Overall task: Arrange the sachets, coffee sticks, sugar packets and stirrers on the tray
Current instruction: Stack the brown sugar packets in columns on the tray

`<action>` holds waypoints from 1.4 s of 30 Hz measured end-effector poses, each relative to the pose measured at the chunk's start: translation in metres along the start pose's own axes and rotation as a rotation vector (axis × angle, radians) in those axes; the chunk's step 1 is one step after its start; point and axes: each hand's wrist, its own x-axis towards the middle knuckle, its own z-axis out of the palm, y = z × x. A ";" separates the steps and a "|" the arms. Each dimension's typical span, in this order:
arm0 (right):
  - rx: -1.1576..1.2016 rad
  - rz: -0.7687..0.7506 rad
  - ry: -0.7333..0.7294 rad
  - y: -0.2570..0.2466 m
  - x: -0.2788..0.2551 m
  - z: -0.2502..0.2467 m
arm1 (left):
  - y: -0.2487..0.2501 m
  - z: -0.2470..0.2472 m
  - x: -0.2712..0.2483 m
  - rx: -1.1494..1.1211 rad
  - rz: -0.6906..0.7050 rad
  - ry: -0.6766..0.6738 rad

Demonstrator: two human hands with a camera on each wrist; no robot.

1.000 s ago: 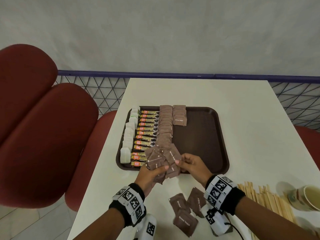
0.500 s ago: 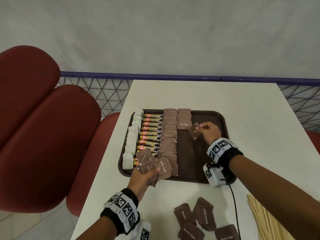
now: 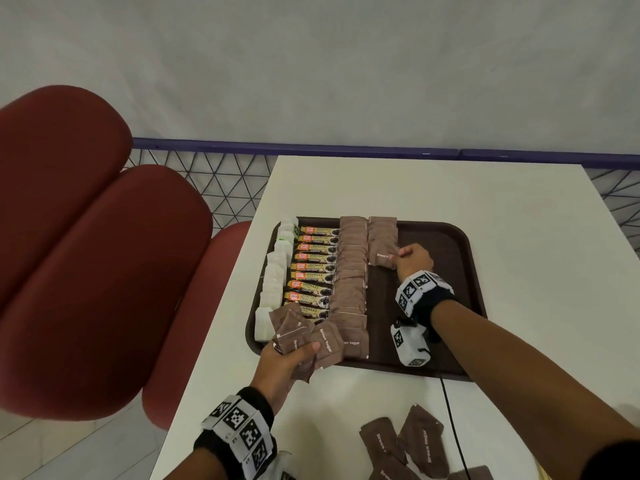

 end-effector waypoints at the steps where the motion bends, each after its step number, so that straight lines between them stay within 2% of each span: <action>1: -0.034 -0.011 0.001 0.001 0.001 0.001 | 0.001 0.000 0.000 -0.004 0.001 0.000; 10: -0.420 -0.174 -0.051 0.000 0.008 0.000 | 0.004 0.000 -0.002 0.002 0.010 0.014; 16: -0.412 -0.317 0.073 0.000 -0.008 -0.009 | 0.005 0.005 -0.003 0.024 0.014 0.020; 23: -0.354 -0.579 -0.102 0.002 -0.051 -0.028 | 0.007 0.020 -0.002 0.042 0.046 0.007; 26: -0.254 -0.534 -0.319 0.006 -0.079 -0.039 | 0.008 0.029 -0.005 0.031 0.067 -0.012; 29: -0.183 -0.374 -0.634 0.012 -0.104 -0.048 | 0.005 0.037 -0.007 0.025 0.081 -0.005; 31: -0.174 -0.290 -0.753 0.021 -0.113 -0.046 | 0.004 0.041 -0.007 0.026 0.081 -0.002; 37: -0.020 -0.229 -0.857 0.030 -0.118 -0.049 | 0.003 0.052 -0.012 0.024 0.080 -0.010; 39: 0.019 -0.226 -0.819 0.026 -0.115 -0.053 | 0.003 0.053 -0.013 0.009 0.080 -0.028; 42: 0.075 -0.221 -0.649 0.023 -0.100 -0.057 | 0.004 0.051 -0.016 -0.018 0.076 -0.025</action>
